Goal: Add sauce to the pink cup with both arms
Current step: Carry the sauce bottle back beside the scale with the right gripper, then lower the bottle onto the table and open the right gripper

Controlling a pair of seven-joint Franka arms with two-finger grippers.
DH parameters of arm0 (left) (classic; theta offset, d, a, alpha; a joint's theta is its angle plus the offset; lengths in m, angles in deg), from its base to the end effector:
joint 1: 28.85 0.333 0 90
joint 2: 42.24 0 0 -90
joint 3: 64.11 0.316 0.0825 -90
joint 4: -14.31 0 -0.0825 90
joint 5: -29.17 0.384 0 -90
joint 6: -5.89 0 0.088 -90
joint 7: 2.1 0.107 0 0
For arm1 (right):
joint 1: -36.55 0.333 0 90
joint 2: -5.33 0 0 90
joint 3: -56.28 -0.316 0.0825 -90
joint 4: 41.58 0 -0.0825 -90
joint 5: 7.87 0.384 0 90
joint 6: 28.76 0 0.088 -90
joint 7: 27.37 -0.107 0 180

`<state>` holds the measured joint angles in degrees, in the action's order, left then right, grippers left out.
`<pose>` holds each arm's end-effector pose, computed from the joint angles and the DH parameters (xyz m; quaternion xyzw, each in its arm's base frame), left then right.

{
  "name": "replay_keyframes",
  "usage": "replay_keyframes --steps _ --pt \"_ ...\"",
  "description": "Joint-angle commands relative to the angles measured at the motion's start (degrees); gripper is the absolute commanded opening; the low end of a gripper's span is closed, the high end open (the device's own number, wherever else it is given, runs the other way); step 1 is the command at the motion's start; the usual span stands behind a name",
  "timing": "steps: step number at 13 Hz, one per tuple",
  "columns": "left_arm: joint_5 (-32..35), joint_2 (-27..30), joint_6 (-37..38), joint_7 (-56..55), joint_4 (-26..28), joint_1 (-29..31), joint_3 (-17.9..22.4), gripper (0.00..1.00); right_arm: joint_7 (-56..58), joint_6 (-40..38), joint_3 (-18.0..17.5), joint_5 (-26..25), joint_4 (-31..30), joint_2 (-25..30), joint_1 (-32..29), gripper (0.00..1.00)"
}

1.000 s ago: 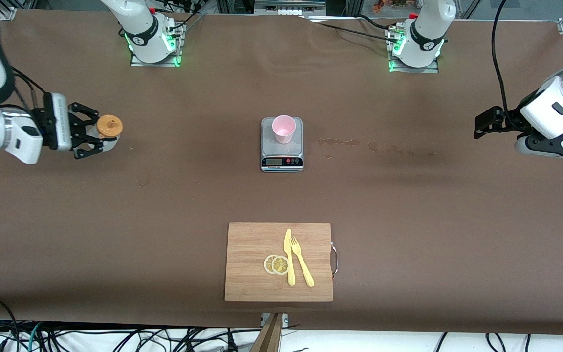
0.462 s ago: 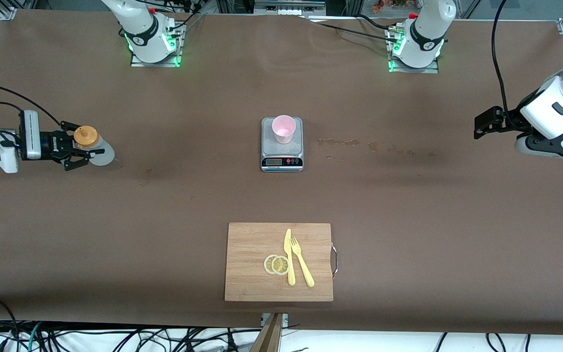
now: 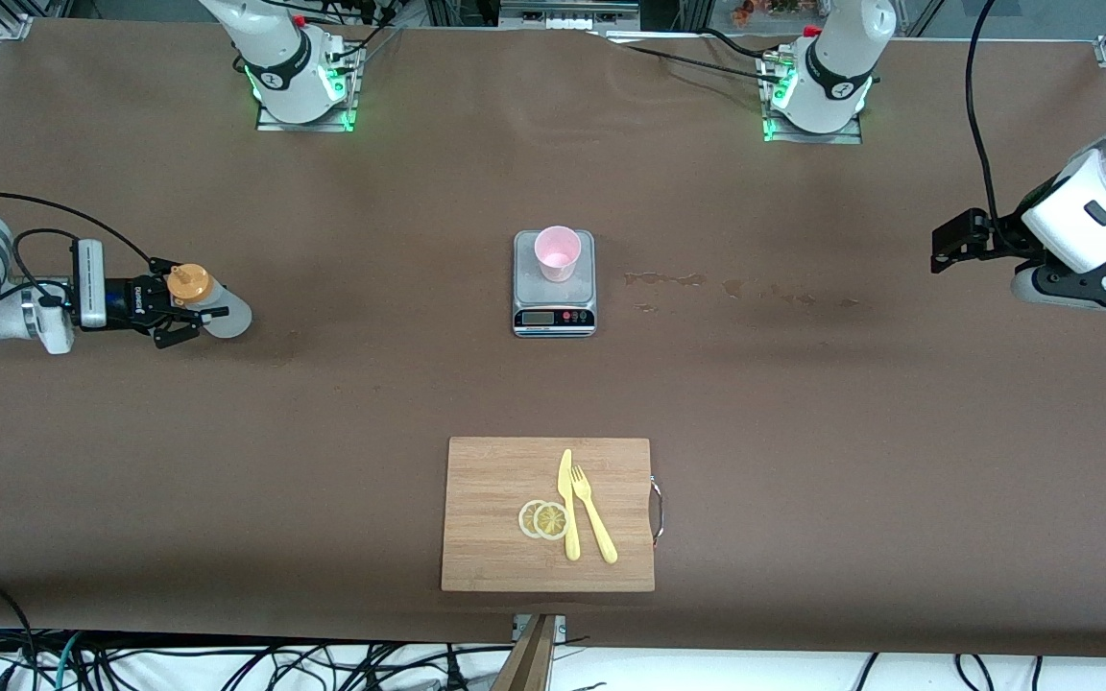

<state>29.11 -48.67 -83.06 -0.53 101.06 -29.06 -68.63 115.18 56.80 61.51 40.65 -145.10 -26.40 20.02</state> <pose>0.5833 -0.0459 0.5858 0.9978 -0.0548 -0.0369 0.0039 0.5591 -0.1285 0.2315 -0.5411 -0.6560 -0.3073 0.4272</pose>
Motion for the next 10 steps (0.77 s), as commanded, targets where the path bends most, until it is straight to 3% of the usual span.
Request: replay_keyframes --steps 1,8,10 --pt "-0.20 -0.51 0.89 0.45 -1.32 -0.14 0.04 1.00 1.85 -1.45 -0.13 3.94 0.69 -2.63 -0.61 0.37" --pt "-0.20 -0.51 0.89 0.37 -1.32 -0.14 0.04 1.00 2.91 0.23 -0.13 8.87 2.44 -11.59 0.18 0.45" --pt "-0.20 -0.51 0.89 0.36 -1.32 -0.14 0.04 1.00 2.91 0.23 -0.04 9.75 2.71 -11.86 0.62 0.48"
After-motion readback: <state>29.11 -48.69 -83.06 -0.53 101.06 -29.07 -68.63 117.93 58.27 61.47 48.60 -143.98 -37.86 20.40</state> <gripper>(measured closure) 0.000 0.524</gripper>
